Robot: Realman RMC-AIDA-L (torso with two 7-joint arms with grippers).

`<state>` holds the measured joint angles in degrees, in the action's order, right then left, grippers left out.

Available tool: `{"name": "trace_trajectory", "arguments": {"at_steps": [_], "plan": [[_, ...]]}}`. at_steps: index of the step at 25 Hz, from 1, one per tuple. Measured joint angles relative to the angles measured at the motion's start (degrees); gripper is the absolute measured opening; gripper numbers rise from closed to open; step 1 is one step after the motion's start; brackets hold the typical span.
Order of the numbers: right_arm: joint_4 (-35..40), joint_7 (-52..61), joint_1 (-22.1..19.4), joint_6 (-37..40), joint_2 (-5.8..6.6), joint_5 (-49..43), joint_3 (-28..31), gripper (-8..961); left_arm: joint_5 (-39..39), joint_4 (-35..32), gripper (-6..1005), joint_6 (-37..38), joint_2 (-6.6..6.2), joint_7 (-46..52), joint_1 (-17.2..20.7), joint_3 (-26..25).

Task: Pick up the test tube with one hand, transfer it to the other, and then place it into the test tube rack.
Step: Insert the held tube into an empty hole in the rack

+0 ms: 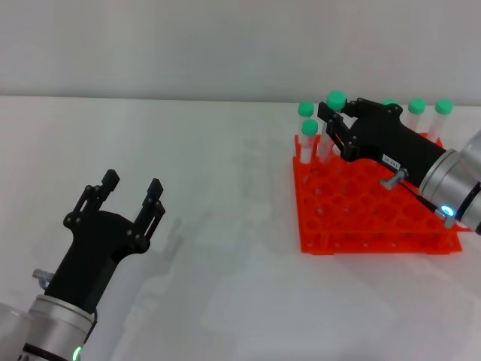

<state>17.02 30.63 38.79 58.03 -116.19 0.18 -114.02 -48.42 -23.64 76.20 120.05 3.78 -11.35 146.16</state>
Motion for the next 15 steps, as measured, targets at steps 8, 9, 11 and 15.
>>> {"name": "trace_trajectory", "arguments": {"at_steps": [8,9,11,15], "plan": [[0.1,-2.1,1.1,-2.7,0.00,4.6,-3.4,286,-0.1,0.2,684,-0.2,-0.01,0.0,0.0,0.0],[0.1,-2.2,1.3,-3.2,0.00,4.8,-3.7,287,-0.1,0.2,684,-0.2,-0.05,0.0,-0.1,0.0],[0.3,-2.3,1.3,-3.5,0.00,5.1,-4.2,289,-0.1,0.2,684,-0.3,-0.07,0.0,-0.3,0.0],[0.7,-2.9,1.2,-3.8,0.00,6.1,-4.8,293,-0.2,0.2,684,-0.9,-0.09,0.0,-0.6,-0.1]]}}
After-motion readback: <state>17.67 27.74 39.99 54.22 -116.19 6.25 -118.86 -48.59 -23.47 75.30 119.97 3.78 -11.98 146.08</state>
